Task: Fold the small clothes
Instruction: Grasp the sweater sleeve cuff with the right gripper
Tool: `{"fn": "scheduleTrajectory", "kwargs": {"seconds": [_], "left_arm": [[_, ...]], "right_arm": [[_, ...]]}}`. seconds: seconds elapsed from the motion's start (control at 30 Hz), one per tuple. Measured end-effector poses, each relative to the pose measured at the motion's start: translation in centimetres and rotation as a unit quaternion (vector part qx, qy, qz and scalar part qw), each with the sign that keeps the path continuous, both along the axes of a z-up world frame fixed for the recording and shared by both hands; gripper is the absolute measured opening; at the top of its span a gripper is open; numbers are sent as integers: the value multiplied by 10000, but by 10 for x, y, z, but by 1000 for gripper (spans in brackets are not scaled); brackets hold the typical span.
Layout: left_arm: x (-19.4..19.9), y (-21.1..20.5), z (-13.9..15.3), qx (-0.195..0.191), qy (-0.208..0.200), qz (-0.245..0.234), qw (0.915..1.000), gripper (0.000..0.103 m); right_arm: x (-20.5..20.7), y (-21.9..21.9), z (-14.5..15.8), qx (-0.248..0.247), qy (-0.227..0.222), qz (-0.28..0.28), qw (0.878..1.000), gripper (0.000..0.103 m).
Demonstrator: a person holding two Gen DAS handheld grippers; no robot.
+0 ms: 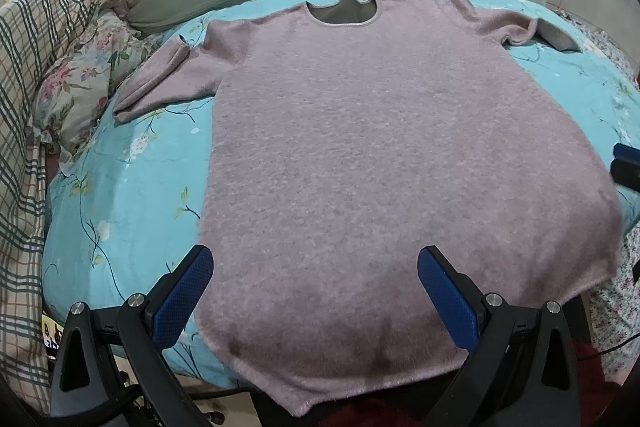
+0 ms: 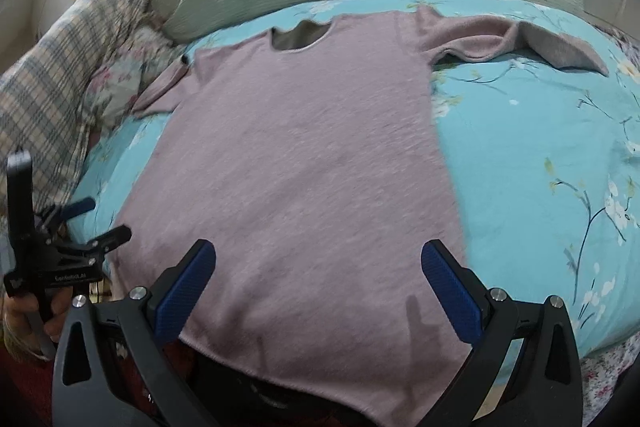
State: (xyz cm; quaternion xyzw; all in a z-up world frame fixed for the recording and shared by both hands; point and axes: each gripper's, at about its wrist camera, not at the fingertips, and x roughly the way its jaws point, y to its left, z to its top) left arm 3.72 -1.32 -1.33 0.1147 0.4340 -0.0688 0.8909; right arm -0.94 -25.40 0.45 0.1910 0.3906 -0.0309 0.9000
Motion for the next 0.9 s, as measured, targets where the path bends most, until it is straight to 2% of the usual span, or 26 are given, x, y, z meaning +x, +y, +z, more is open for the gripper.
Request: {"fn": "scheduleTrajectory", "kwargs": {"seconds": [0.1, 0.17, 0.3, 0.37, 0.5, 0.63, 0.8, 0.9], "left_arm": [[14, 0, -2, 9, -16, 73, 10000, 102], [22, 1, -4, 9, 47, 101, 9999, 102], [38, -2, -6, -30, 134, 91, 9999, 102], [45, -6, -6, -82, 193, 63, 9998, 102], [56, -15, -12, -91, 380, 14, 9992, 102], [66, -27, -17, -121, 572, -59, 9983, 102], [77, -41, -23, -53, 690, -145, 9975, 102], [87, -48, -30, -12, 841, -170, 9963, 102]], "right_arm": [[4, -41, -4, 81, -64, -431, 9990, 100], [7, -79, -8, 163, -77, -825, 9964, 95], [13, -138, -11, 436, -76, -1446, 9885, 78], [14, -167, -10, 645, -165, -1727, 9827, 76], [25, -245, -16, 987, -309, -2427, 9646, 70], [39, -319, -26, 1046, -432, -3026, 9464, 69], [58, -417, -47, 1417, -618, -3768, 9133, 64], [67, -444, -56, 1485, -573, -4028, 9013, 61]]}}
